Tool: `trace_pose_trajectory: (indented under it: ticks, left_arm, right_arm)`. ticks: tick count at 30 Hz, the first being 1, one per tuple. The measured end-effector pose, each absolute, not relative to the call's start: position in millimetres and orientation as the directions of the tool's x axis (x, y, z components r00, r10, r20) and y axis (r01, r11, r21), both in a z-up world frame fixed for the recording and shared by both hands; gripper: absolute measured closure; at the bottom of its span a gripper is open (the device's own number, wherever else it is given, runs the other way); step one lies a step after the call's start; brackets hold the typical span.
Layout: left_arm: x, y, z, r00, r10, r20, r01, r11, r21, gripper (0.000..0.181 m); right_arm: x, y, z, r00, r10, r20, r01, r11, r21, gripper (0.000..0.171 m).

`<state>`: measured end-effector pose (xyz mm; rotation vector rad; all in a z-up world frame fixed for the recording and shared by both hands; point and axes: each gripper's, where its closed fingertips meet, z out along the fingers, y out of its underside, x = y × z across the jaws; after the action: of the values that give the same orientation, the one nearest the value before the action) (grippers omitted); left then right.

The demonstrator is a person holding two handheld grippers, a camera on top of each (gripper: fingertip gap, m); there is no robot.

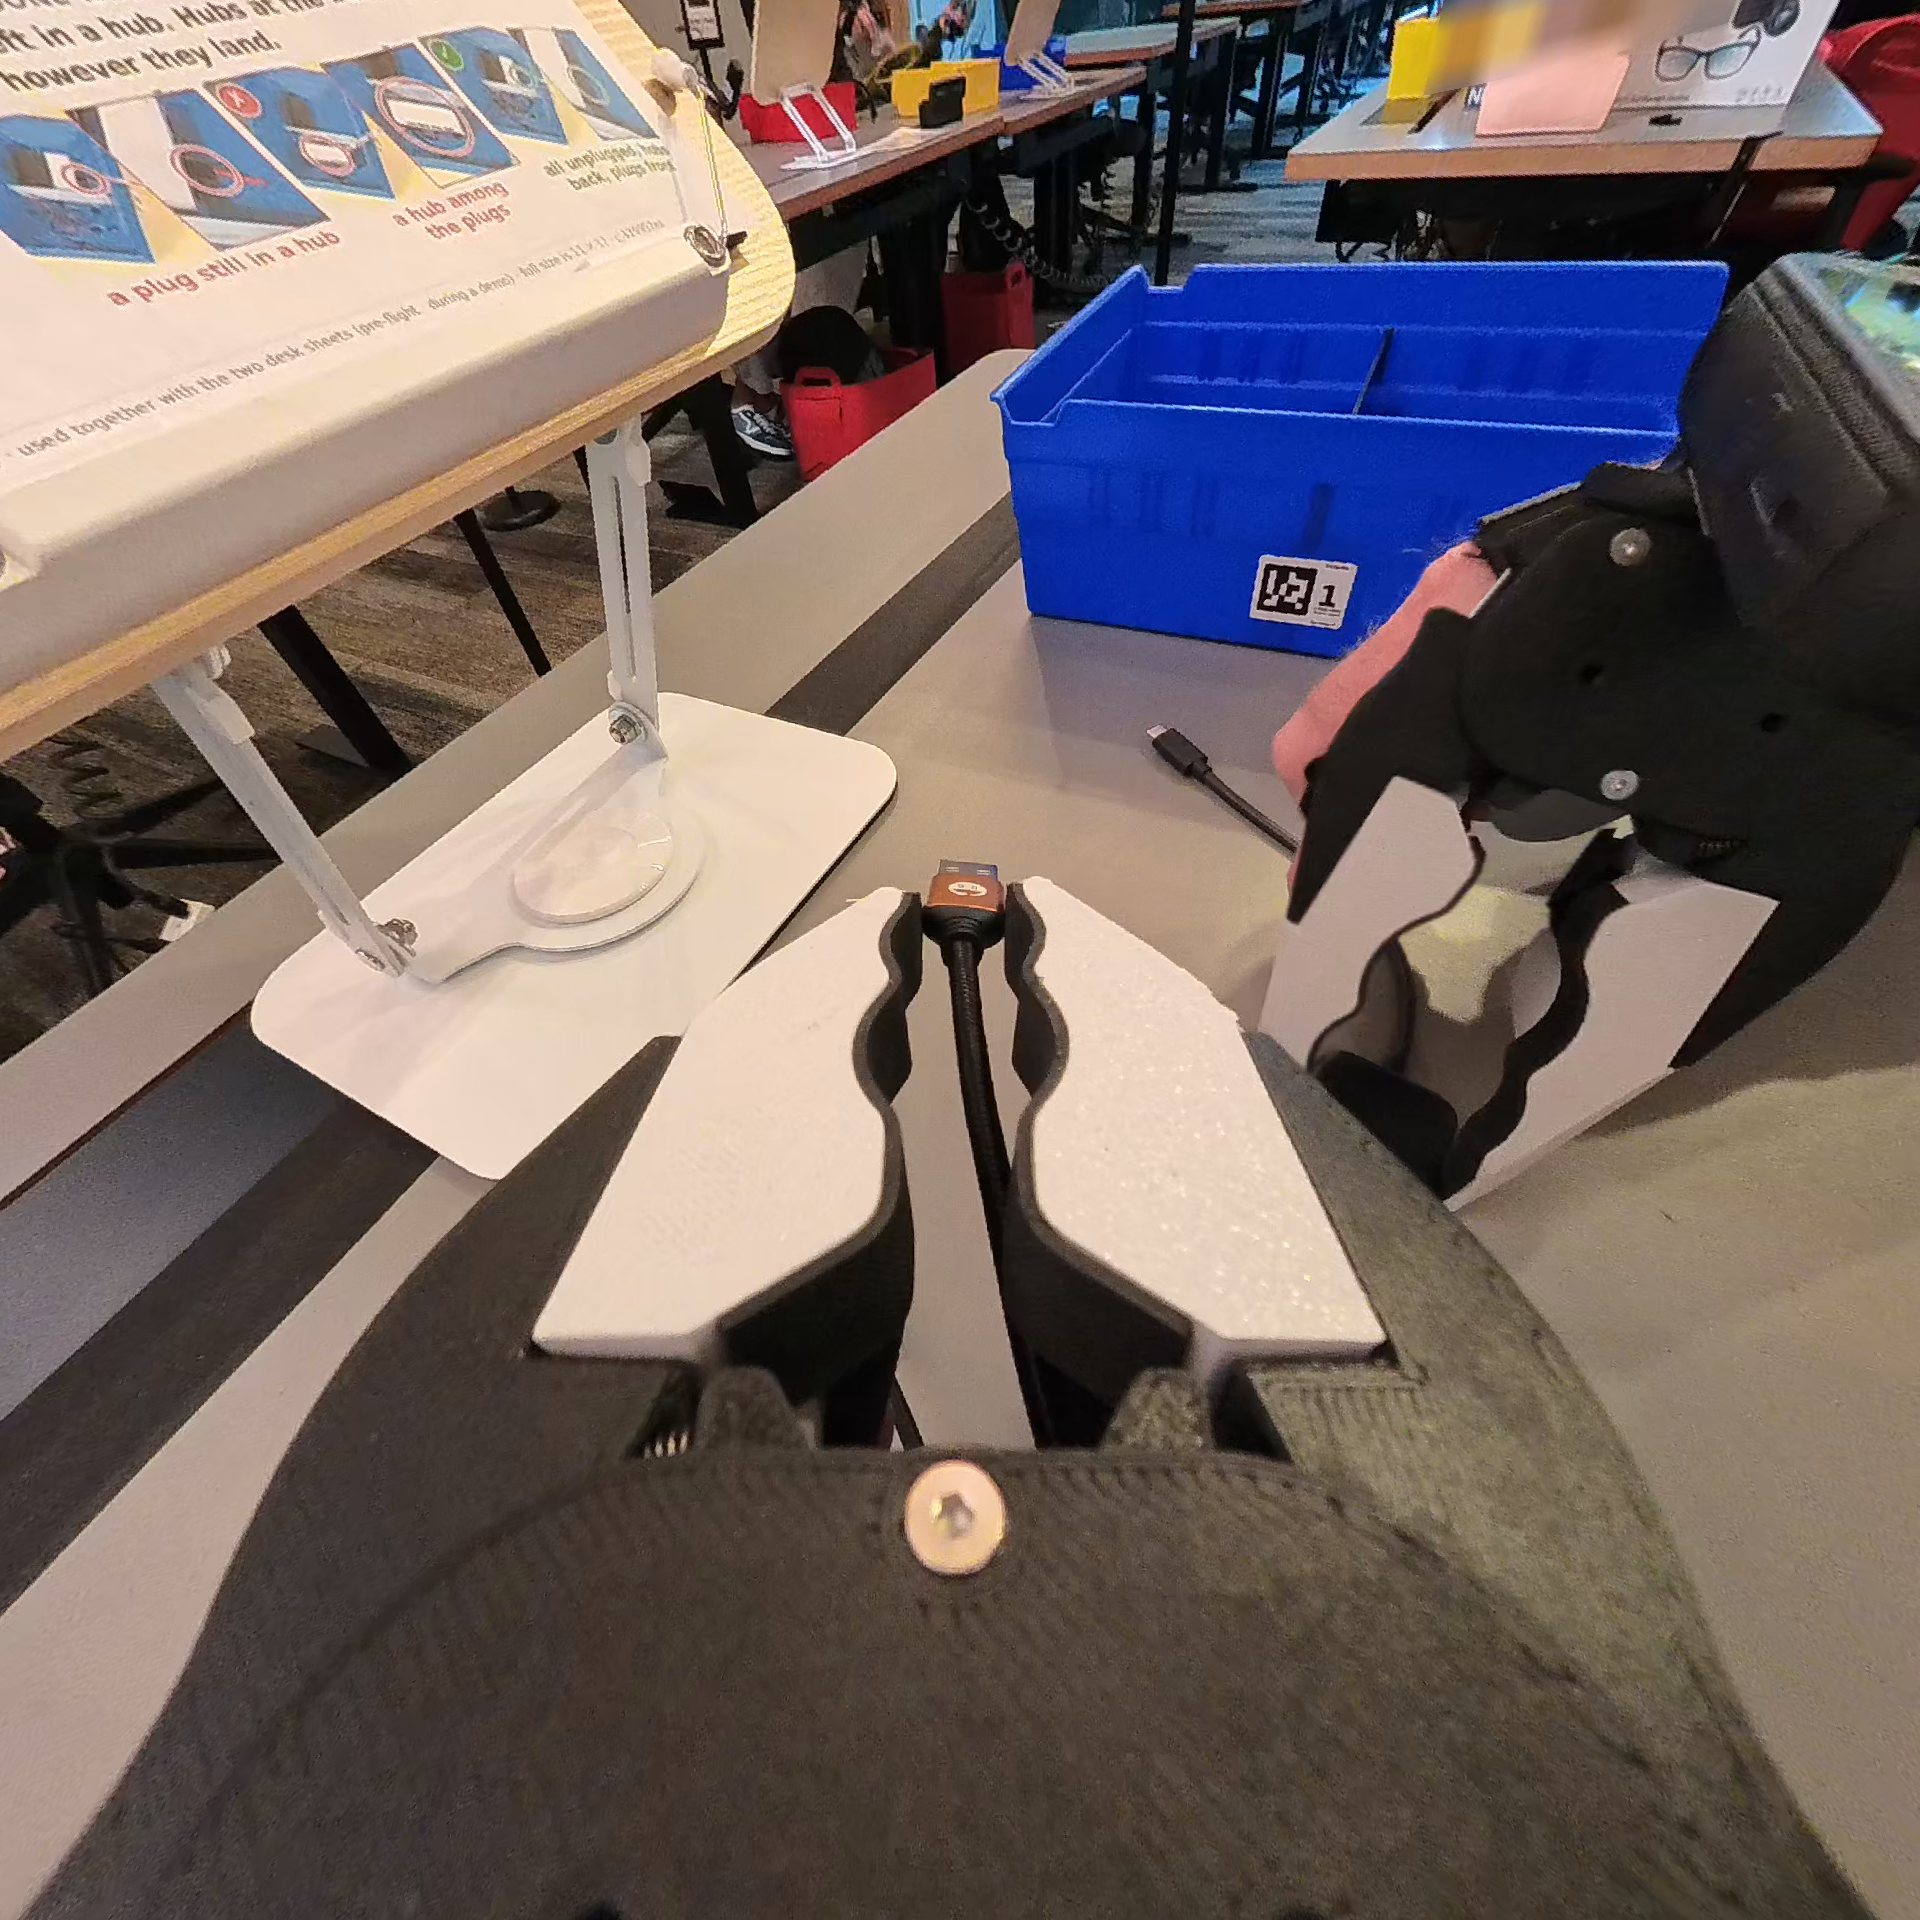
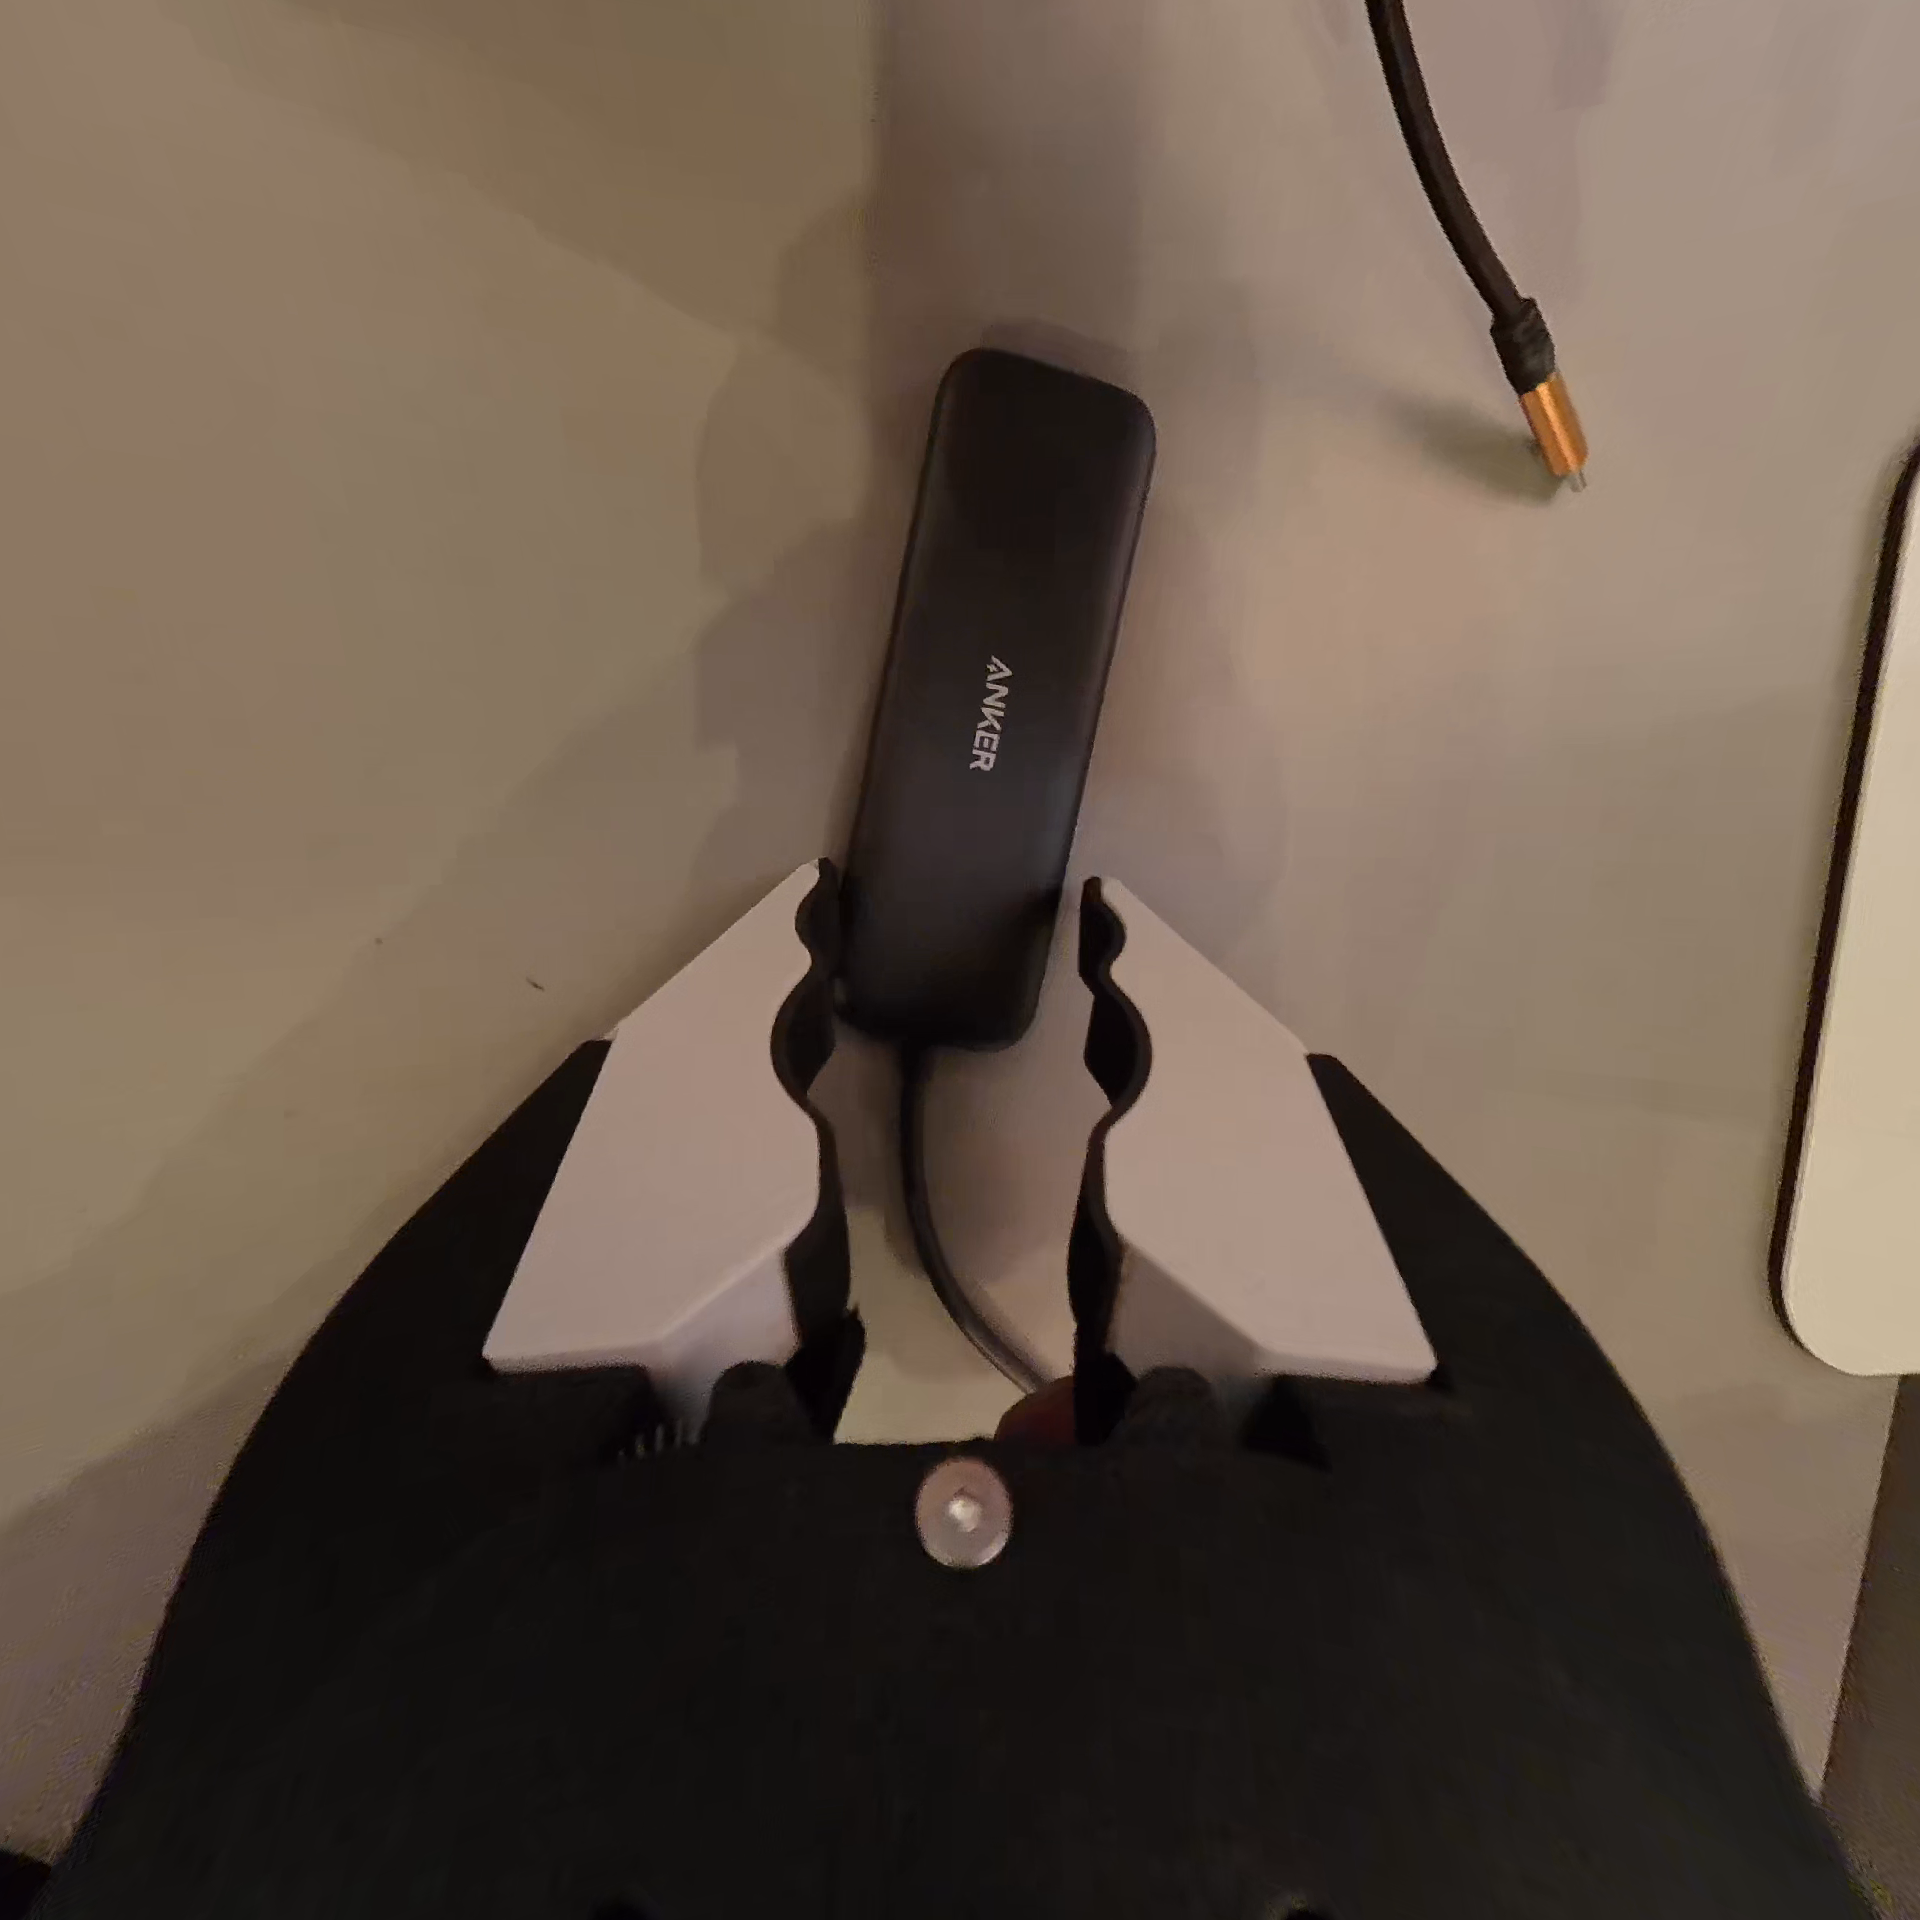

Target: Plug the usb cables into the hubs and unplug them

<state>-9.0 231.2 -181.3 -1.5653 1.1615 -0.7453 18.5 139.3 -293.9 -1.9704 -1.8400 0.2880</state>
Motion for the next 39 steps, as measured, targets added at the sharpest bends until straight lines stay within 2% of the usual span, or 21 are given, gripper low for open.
trace_pose_trajectory:
  ticks: [3, 7, 11, 18, 26, 33, 39]
  left_arm:
    - [-9.5, 231.5, -181.1, 0.347, -0.934, -0.082, -0.312, -0.032, -0.95, 0.166]
    - [-9.6, 231.5, -180.3, 0.348, -0.934, -0.082, -0.31, -0.032, -0.95, 0.166]
    - [-10.5, 231.9, -179.0, 0.351, -0.933, -0.082, -0.306, -0.032, -0.952, 0.166]
    - [-15.2, 236.9, -172.5, 0.378, -0.922, -0.08, -0.282, -0.033, -0.959, 0.166]
    - [-20.8, 238.5, -161.1, 0.389, -0.918, -0.075, -0.25, -0.026, -0.968, 0.166]
    - [-26.4, 235.8, -153.2, 0.379, -0.911, -0.163, -0.297, 0.048, -0.954, 0.166]
    - [-23.0, 221.2, -149.3, 0.304, -0.899, -0.315, -0.383, 0.187, -0.905, 0.166]
  right_arm:
    - [22.3, 142.4, -294.8, 0.165, 0.981, 0.106, 0.897, -0.104, -0.43, 0.117]
    - [21.9, 138.2, -297.0, 0.197, 0.98, 0.016, 0.877, -0.169, -0.45, 0.131]
    - [21.8, 141.7, -296.6, 0.216, 0.976, -0.002, 0.865, -0.192, -0.463, 0.131]
    - [18.4, 150.5, -290.1, 0.259, 0.958, -0.119, 0.776, -0.28, -0.566, 0.132]
    - [23.7, 166.2, -272.2, 0.314, 0.935, -0.167, 0.682, -0.344, -0.645, 0.132]
    - [31.9, 176.4, -251.1, 0.343, 0.915, -0.213, 0.599, -0.388, -0.701, 0.132]
    - [36.2, 180.2, -239.0, 0.353, 0.898, -0.262, 0.541, -0.424, -0.726, 0.132]
